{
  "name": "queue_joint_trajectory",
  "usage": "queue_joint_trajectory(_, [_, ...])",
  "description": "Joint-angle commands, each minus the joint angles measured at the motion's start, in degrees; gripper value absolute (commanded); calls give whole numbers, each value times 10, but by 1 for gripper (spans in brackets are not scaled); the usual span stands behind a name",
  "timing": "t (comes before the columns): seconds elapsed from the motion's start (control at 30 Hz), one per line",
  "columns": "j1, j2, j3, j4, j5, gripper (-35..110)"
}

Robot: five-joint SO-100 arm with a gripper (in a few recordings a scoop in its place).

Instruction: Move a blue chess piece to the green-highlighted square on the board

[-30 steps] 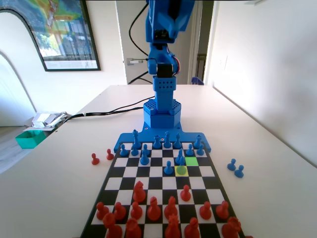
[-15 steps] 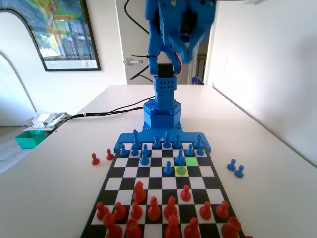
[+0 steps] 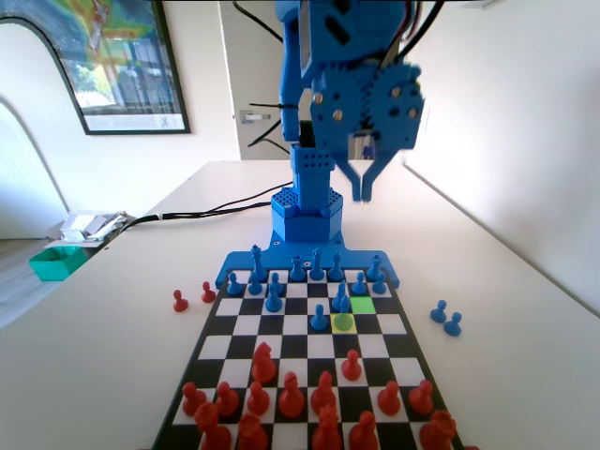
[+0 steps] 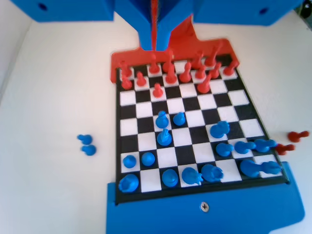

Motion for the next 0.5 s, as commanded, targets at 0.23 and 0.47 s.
queue_joint_trajectory(0.23, [-11,-65,28,-81,-7,7])
queue_joint_trajectory(0.47, [-17,-130,20,-113,-11,8])
